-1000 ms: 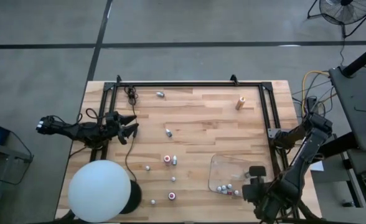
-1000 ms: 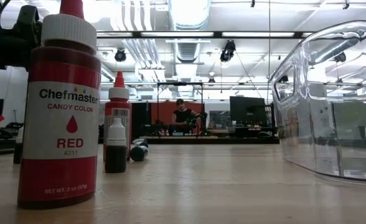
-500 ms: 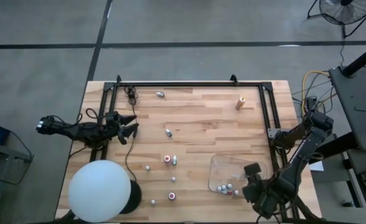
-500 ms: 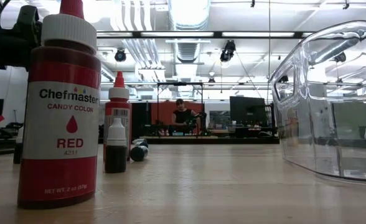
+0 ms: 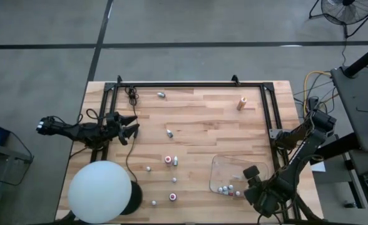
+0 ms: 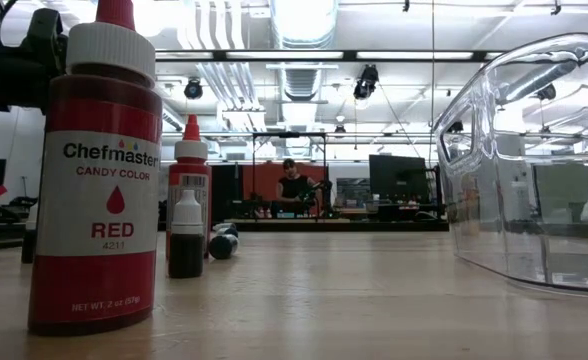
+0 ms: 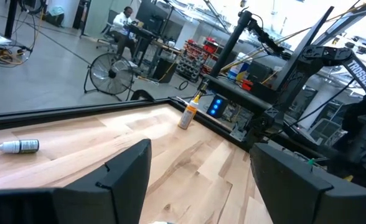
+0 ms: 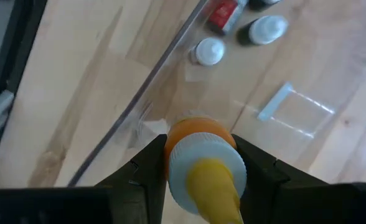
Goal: Pick & Place food coloring
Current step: Put the top yellow food color into the transparent bin, then put the yellow food color into the transparent bin
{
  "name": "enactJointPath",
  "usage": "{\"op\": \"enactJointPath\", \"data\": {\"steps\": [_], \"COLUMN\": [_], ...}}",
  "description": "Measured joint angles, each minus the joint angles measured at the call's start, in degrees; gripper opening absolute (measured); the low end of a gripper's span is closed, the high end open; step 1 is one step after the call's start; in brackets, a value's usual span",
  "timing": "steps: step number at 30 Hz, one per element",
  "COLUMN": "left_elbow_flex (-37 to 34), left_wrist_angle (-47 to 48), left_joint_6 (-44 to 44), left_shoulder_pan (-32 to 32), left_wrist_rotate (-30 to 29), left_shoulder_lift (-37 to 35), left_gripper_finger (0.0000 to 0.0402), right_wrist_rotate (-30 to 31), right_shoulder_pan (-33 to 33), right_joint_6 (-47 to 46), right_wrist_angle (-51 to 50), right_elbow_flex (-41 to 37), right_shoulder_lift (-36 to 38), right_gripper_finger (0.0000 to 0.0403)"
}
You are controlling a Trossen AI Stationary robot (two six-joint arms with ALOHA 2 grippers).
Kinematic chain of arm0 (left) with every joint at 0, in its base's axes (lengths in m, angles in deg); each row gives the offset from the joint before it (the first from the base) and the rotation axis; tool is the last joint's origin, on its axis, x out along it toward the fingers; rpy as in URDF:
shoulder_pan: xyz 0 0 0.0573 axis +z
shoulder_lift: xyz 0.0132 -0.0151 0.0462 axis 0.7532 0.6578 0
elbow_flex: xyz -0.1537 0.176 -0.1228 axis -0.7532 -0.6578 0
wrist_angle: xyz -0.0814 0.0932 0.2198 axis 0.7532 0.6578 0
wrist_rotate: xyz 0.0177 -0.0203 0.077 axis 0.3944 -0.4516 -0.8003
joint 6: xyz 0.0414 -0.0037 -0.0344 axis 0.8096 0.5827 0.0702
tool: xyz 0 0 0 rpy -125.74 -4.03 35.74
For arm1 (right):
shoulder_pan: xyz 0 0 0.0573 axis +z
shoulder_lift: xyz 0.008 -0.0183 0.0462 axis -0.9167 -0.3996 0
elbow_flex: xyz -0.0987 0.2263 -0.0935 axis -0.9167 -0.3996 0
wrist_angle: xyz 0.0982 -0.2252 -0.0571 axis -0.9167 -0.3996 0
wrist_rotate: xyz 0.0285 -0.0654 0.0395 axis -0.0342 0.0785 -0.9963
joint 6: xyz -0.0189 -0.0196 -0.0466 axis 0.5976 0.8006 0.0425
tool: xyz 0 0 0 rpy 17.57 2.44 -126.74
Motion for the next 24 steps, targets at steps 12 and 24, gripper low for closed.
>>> {"op": "enactJointPath", "data": {"steps": [12, 24], "left_elbow_flex": [-0.01, -0.01], "left_wrist_angle": [0.00, 0.00], "left_joint_6": [0.01, 0.01], "left_shoulder_pan": [0.01, 0.00], "left_wrist_rotate": [0.00, -0.01], "left_shoulder_lift": [0.02, 0.02], "left_gripper_finger": [0.0245, 0.0245], "right_wrist_rotate": [-1.59, -2.49], "right_shoulder_pan": [-0.02, -0.17], "right_joint_6": [1.41, 1.25], "right_wrist_angle": [1.87, -8.40], "right_elbow_flex": [-0.90, 5.00], "right_shoulder_lift": [0.00, 0.63], "right_gripper_finger": [0.0178, 0.0259]}}
